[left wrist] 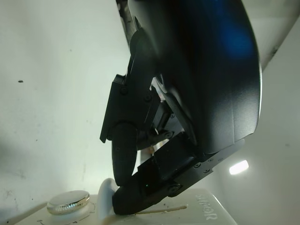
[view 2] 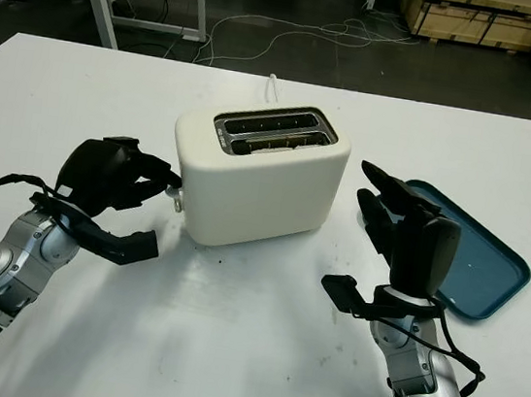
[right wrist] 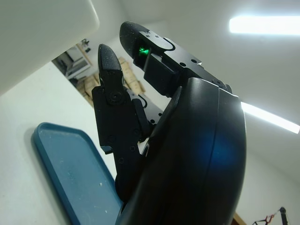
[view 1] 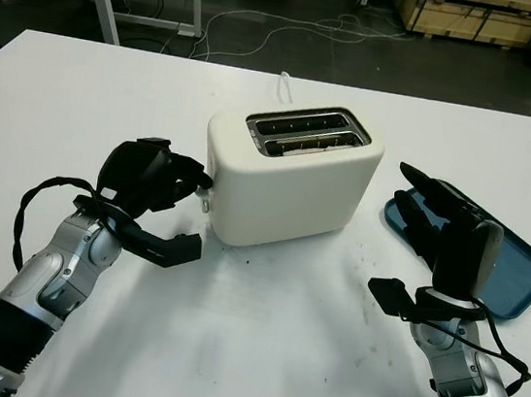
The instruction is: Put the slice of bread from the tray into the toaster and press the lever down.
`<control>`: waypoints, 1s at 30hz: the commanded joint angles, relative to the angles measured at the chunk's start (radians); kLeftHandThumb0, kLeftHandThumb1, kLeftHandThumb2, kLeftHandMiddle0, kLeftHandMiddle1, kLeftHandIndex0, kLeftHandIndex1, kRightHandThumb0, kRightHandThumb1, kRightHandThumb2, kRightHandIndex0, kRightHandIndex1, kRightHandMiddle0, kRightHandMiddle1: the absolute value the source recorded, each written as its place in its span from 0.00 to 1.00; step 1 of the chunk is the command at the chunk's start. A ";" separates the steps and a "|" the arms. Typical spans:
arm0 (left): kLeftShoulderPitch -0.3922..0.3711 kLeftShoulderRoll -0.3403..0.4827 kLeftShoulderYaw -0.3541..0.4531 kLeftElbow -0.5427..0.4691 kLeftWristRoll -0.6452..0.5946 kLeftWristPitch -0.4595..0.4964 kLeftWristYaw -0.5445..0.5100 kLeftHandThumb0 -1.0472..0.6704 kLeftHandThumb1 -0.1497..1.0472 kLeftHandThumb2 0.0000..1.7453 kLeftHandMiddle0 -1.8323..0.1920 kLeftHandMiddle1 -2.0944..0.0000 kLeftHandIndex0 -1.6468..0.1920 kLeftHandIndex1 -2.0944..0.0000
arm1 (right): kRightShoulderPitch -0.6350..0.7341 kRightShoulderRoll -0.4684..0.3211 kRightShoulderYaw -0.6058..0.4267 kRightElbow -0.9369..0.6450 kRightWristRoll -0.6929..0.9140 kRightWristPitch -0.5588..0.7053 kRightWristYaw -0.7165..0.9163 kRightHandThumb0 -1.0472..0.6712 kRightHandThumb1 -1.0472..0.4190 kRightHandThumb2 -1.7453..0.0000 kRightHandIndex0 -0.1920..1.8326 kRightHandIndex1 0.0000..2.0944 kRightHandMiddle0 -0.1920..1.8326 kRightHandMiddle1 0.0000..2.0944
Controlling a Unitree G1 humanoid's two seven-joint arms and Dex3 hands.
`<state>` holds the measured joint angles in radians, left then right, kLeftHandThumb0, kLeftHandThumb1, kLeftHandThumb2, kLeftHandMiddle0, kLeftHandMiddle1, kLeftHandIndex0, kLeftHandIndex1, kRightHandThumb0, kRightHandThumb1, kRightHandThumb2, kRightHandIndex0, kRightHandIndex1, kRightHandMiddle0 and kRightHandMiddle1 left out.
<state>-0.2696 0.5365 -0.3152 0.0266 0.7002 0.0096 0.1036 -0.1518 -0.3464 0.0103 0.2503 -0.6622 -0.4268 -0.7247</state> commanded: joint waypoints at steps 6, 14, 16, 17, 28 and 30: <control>0.076 -0.003 -0.178 0.034 0.058 0.072 -0.275 0.43 0.89 0.29 0.57 0.45 0.33 0.95 | -0.011 -0.015 -0.002 0.008 0.009 -0.025 0.005 0.44 0.09 0.95 0.67 0.00 0.59 0.00; 0.010 0.031 -0.169 0.026 0.073 0.071 -0.326 0.40 0.89 0.26 0.59 0.33 0.33 0.85 | -0.011 -0.019 -0.002 0.006 0.006 -0.025 0.005 0.44 0.09 0.94 0.67 0.00 0.59 0.00; 0.002 0.035 -0.160 0.017 0.067 0.074 -0.338 0.41 0.89 0.24 0.60 0.24 0.48 0.51 | -0.012 -0.019 -0.001 0.006 0.004 -0.024 0.003 0.44 0.09 0.94 0.67 0.00 0.59 0.00; 0.002 0.037 -0.156 0.010 0.067 0.075 -0.335 0.42 0.89 0.24 0.60 0.23 0.51 0.44 | -0.012 -0.019 -0.001 0.006 0.003 -0.023 0.001 0.44 0.09 0.94 0.67 0.00 0.59 0.00; -0.004 0.045 -0.143 0.007 0.064 0.070 -0.337 0.43 0.89 0.23 0.59 0.26 0.55 0.41 | -0.012 -0.019 -0.001 0.010 0.009 -0.027 0.000 0.44 0.09 0.95 0.67 0.00 0.59 0.00; -0.005 0.045 -0.143 0.005 0.062 0.075 -0.346 0.43 0.89 0.23 0.59 0.27 0.54 0.44 | -0.012 -0.019 -0.001 0.007 0.008 -0.026 0.002 0.44 0.09 0.95 0.67 0.00 0.59 0.00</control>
<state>-0.3224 0.6129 -0.3630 -0.0440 0.7412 0.0746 -0.0983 -0.1530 -0.3558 0.0103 0.2504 -0.6620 -0.4308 -0.7247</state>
